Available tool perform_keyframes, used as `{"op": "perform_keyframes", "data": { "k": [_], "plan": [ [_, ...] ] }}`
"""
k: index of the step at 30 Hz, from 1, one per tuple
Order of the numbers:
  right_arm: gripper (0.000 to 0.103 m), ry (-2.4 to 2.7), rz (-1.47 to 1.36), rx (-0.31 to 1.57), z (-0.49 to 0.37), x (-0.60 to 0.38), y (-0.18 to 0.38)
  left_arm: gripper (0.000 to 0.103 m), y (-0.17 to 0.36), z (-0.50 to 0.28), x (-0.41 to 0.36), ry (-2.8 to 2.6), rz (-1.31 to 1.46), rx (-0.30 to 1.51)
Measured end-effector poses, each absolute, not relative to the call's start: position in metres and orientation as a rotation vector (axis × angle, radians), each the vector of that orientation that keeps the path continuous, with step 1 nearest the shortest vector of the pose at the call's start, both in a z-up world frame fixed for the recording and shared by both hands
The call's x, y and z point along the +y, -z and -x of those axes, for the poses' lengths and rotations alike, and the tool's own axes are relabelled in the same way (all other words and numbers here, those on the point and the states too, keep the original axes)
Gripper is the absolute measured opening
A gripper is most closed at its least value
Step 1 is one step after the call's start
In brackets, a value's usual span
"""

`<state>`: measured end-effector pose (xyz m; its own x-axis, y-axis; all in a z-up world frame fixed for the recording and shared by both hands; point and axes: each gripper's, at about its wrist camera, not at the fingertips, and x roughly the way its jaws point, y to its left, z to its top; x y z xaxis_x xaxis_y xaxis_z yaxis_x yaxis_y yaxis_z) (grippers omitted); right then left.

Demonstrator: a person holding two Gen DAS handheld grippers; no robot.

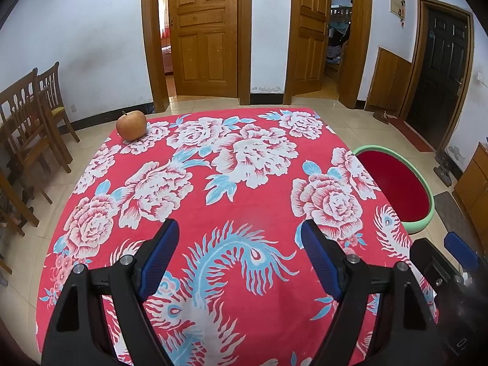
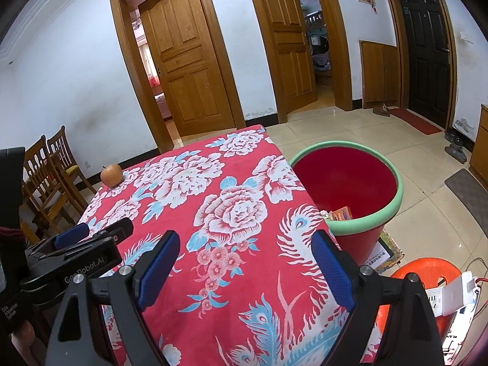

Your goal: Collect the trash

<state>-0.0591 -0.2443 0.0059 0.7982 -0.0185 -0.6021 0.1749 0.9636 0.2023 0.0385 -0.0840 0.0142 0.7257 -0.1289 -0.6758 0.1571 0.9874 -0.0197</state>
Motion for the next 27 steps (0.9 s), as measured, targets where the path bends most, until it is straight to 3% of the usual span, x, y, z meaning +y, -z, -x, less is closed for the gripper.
{"op": "perform_keyframes", "data": {
  "k": [27],
  "plan": [
    [0.09, 0.105, -0.258, 0.636, 0.0587, -0.2456, -0.0069, 0.082, -0.0159, -0.0376, -0.0841, 0.159, -0.038, 0.742]
  ]
}}
